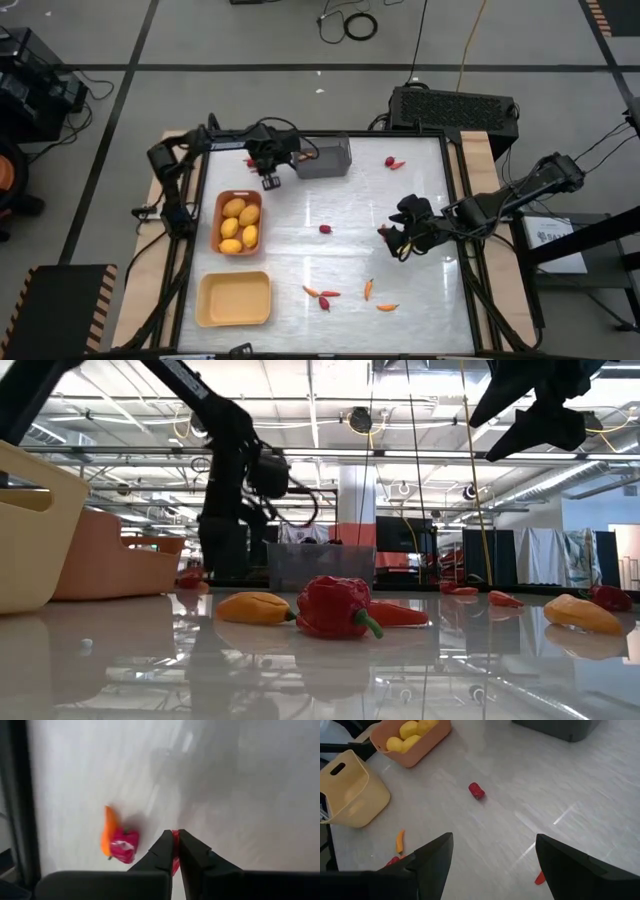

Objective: Sort produce into baskets
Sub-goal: Put the red bell pepper into the black bin

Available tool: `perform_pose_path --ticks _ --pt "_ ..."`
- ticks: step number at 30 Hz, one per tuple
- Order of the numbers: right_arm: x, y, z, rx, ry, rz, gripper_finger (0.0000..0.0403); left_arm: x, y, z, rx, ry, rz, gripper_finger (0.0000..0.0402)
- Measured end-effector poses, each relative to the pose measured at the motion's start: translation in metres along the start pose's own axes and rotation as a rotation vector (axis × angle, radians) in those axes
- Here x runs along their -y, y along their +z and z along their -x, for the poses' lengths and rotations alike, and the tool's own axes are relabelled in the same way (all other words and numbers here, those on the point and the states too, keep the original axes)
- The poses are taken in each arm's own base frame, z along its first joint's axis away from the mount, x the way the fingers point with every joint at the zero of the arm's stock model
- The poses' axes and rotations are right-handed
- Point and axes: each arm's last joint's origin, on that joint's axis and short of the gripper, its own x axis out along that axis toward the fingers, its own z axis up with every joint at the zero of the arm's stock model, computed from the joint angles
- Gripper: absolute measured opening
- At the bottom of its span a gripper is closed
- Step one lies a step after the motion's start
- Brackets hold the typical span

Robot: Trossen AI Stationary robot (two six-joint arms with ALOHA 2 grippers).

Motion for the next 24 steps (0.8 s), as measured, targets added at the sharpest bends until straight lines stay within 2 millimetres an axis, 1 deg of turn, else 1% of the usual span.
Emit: perform_pose_path --ticks 4,7,11,15,17,20,24 --pt "-0.002 -0.003 -0.006 -0.01 -0.019 0.013 0.0276 -0.002 -0.003 0.025 0.122 0.006 0.029 0.0024" --pt "-0.005 -0.007 -0.015 -0.023 -0.041 0.028 0.0276 -0.002 -0.004 0.042 0.235 -0.024 0.045 0.0025" --pt "-0.01 -0.013 -0.028 -0.047 -0.055 0.04 0.0276 -0.004 0.0 0.061 0.403 -0.057 0.118 0.0025" --pt "-0.017 -0.015 -0.034 -0.076 -0.01 0.048 0.0276 -0.006 0.009 0.072 0.563 -0.131 0.192 0.0026" --pt "-0.018 -0.015 -0.034 -0.077 -0.003 0.051 0.0277 -0.006 0.016 0.076 0.647 -0.179 0.21 0.0026" --pt "-0.017 -0.015 -0.034 -0.072 -0.009 0.053 0.0276 -0.006 0.027 0.082 0.772 -0.203 0.232 0.0026" --pt "-0.015 -0.013 -0.034 -0.048 -0.025 0.074 0.0276 -0.006 0.04 0.082 0.864 -0.22 0.271 0.0026"
